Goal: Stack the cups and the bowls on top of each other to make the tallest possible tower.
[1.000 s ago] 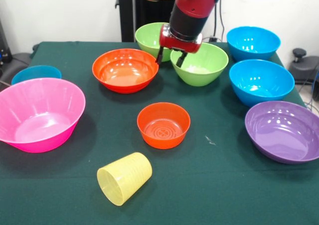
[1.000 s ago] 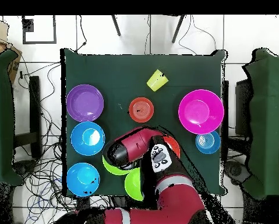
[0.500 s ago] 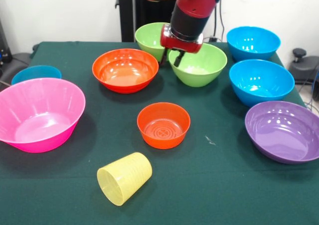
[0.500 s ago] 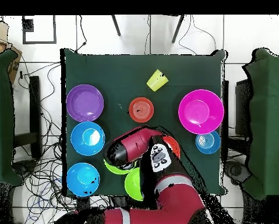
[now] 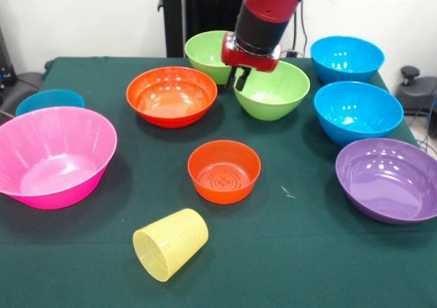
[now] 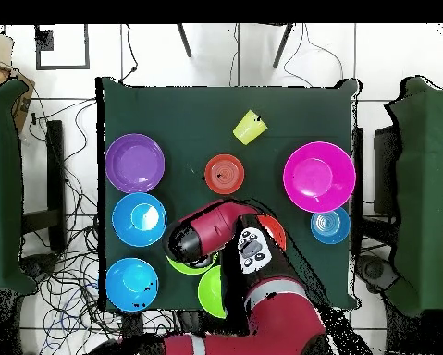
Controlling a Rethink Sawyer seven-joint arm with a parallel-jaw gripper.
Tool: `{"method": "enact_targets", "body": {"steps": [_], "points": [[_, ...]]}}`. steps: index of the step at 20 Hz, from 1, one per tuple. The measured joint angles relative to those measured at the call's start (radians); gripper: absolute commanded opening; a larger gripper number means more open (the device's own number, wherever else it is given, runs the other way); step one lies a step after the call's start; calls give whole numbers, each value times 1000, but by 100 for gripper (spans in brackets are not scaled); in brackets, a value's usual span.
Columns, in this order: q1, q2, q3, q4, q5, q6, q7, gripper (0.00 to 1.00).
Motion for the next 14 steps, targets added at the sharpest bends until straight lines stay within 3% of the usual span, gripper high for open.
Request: {"method": "enact_targets", "body": {"steps": [14], "points": [[-13,-2,9,0,0,0,0,0]]}}
